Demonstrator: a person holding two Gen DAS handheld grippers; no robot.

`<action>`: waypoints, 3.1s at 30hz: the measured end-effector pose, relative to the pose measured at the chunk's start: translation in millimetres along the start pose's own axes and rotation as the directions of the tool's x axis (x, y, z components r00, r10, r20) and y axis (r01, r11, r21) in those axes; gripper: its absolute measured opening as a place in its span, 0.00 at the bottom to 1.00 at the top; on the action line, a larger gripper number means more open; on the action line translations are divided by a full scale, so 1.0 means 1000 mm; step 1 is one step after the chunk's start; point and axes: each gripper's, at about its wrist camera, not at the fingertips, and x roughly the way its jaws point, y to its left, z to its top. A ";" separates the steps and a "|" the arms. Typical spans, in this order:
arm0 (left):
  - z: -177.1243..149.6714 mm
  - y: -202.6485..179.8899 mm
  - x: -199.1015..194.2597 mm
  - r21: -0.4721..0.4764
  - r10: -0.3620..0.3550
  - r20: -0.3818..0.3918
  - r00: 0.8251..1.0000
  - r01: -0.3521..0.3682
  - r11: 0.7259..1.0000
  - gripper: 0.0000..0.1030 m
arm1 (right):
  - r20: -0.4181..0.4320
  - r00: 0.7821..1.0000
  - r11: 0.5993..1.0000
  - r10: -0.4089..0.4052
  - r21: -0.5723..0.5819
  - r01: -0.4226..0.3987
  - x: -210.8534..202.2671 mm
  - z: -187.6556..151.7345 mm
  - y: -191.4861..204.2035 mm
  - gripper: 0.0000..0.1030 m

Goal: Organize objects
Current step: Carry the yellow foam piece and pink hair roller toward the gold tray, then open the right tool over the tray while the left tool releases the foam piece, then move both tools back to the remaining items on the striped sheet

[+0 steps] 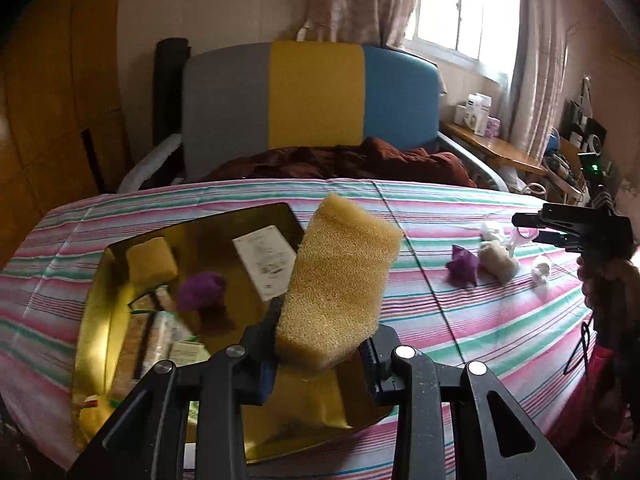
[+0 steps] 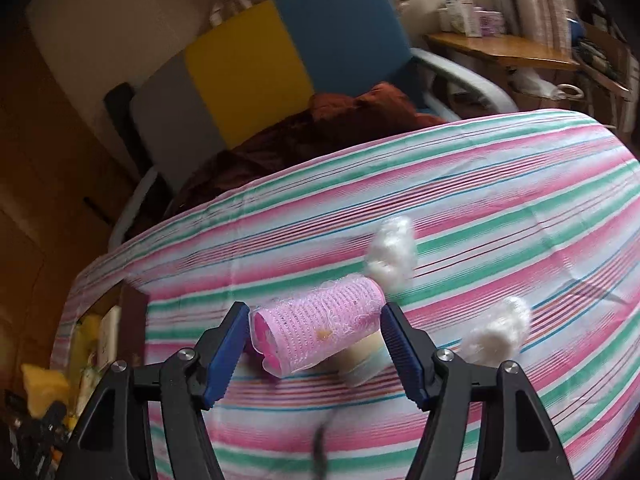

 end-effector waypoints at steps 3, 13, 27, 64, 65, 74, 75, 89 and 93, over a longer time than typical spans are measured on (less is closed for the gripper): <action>-0.002 0.013 -0.002 -0.022 0.016 0.004 1.000 -0.015 1.000 0.34 | -0.015 0.998 0.998 0.055 -0.036 -0.056 -0.002 -0.008 0.028 0.66; -0.009 0.050 -0.005 -0.087 0.068 0.000 0.998 -0.068 0.994 0.34 | -0.104 0.957 0.943 0.270 -0.174 -0.285 -0.005 -0.050 0.138 0.66; 0.004 0.099 -0.001 -0.158 0.116 0.018 0.993 -0.112 0.981 0.34 | -0.238 0.911 0.866 0.336 -0.302 -0.399 0.005 -0.103 0.232 0.67; -0.033 0.081 -0.025 -0.145 0.199 0.038 0.979 -0.191 0.971 0.97 | -0.054 0.996 0.912 0.067 -0.401 -0.083 -0.006 -0.133 0.227 0.83; -0.033 0.080 -0.025 -0.142 0.196 0.038 0.980 -0.189 0.972 0.97 | -0.054 0.996 0.914 0.064 -0.397 -0.081 -0.005 -0.133 0.225 0.83; -0.033 0.065 -0.025 -0.101 0.179 0.038 0.983 -0.175 0.979 0.97 | -0.039 0.999 0.923 0.023 -0.383 -0.036 -0.006 -0.125 0.207 0.83; -0.033 0.063 -0.024 -0.095 0.176 0.038 0.984 -0.172 0.980 0.97 | -0.036 0.999 0.923 0.017 -0.383 -0.030 -0.006 -0.123 0.204 0.83; -0.026 0.030 -0.017 -0.010 0.121 0.033 0.992 -0.121 0.993 0.97 | 0.055 0.995 0.958 -0.087 -0.271 0.098 -0.022 -0.056 0.126 0.83; -0.024 0.022 -0.014 0.010 0.097 0.022 0.995 -0.097 0.995 0.97 | 0.091 0.985 0.968 -0.147 -0.190 0.162 -0.029 -0.030 0.086 0.83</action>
